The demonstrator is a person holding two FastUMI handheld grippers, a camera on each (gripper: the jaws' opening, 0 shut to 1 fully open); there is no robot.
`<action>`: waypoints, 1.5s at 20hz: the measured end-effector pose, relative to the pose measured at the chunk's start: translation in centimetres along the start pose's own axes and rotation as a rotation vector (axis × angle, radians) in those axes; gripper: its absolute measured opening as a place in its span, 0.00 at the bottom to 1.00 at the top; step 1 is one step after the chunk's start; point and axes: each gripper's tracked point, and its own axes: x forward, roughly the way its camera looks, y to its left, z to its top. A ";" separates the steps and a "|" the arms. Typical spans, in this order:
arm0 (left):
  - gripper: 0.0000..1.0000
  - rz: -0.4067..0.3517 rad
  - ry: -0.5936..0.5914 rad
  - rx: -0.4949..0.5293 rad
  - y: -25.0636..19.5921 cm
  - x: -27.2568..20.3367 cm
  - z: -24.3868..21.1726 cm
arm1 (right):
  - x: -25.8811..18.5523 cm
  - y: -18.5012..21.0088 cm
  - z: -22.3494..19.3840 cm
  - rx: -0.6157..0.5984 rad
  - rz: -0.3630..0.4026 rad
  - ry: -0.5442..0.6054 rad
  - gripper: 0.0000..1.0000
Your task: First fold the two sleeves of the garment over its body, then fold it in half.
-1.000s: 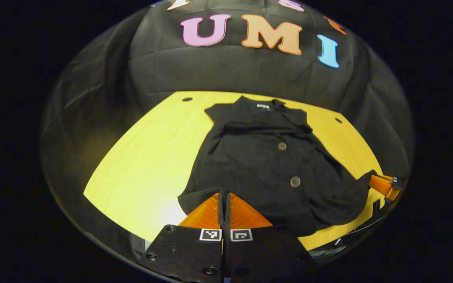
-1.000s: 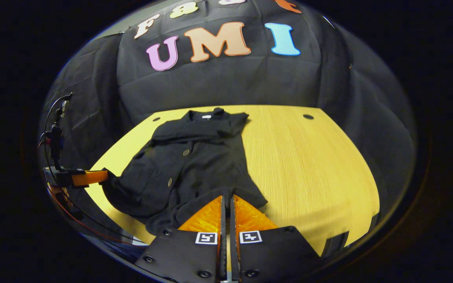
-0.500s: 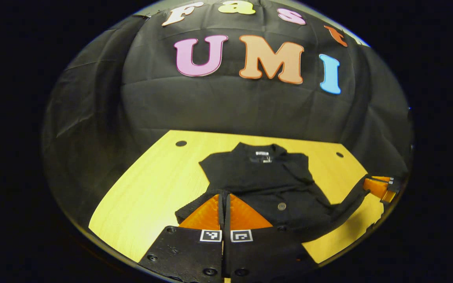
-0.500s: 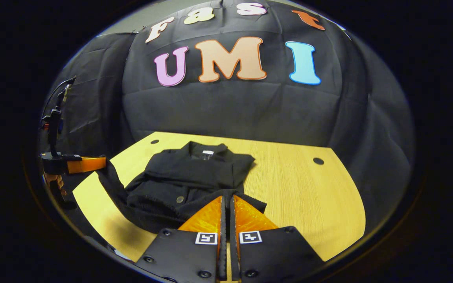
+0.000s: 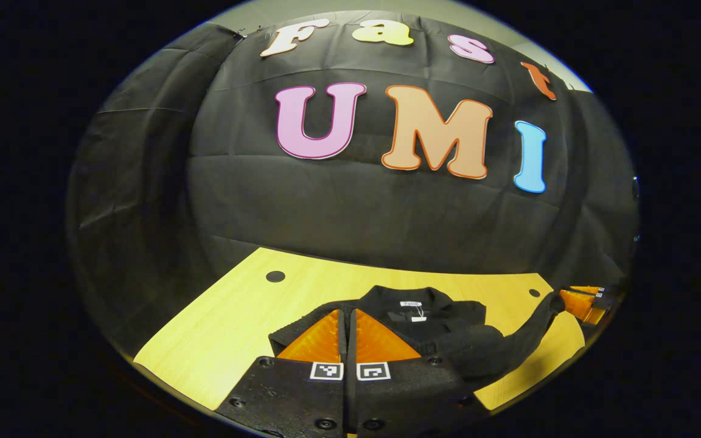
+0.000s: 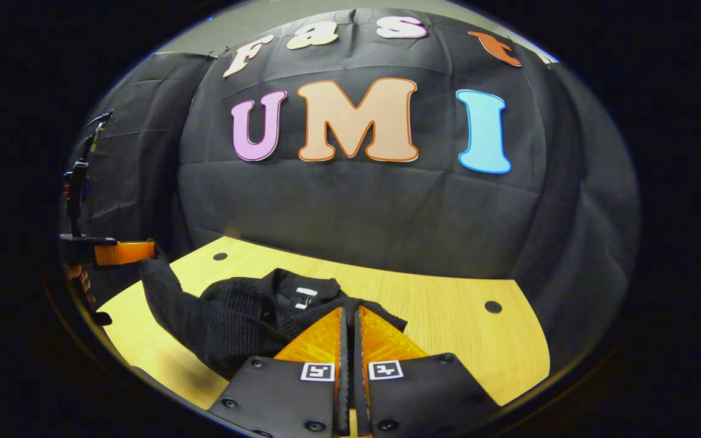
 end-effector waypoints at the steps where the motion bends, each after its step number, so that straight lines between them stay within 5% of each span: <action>1: 0.00 0.003 -0.006 -0.013 0.0 1.1 0.4 | 1.3 -0.1 0.6 -0.004 -0.005 0.000 0.06; 10: 0.00 0.025 0.050 0.005 0.4 11.9 -1.4 | 12.5 -1.2 0.9 -0.038 -0.035 0.042 0.06; 17: 0.00 0.055 0.084 0.077 1.1 15.8 -3.7 | 16.2 -2.7 -1.3 0.010 -0.044 0.103 0.11; 18: 0.05 0.052 0.080 0.070 1.2 16.0 -3.6 | 16.2 -3.0 -1.5 0.012 -0.049 0.114 0.14; 21: 0.99 0.069 0.096 0.056 1.8 15.2 -4.0 | 15.6 -3.9 -1.5 -0.007 -0.068 0.129 0.65; 22: 0.90 0.070 0.089 0.044 1.9 14.6 -3.4 | 14.9 -3.8 -0.9 -0.025 -0.072 0.114 0.82; 23: 0.93 0.072 0.074 0.034 1.9 14.4 -2.8 | 14.7 -3.7 -0.5 -0.038 -0.077 0.090 1.00; 30: 0.96 0.073 -0.053 0.045 2.3 10.0 2.8 | 9.8 -2.0 4.1 -0.005 -0.051 -0.042 1.00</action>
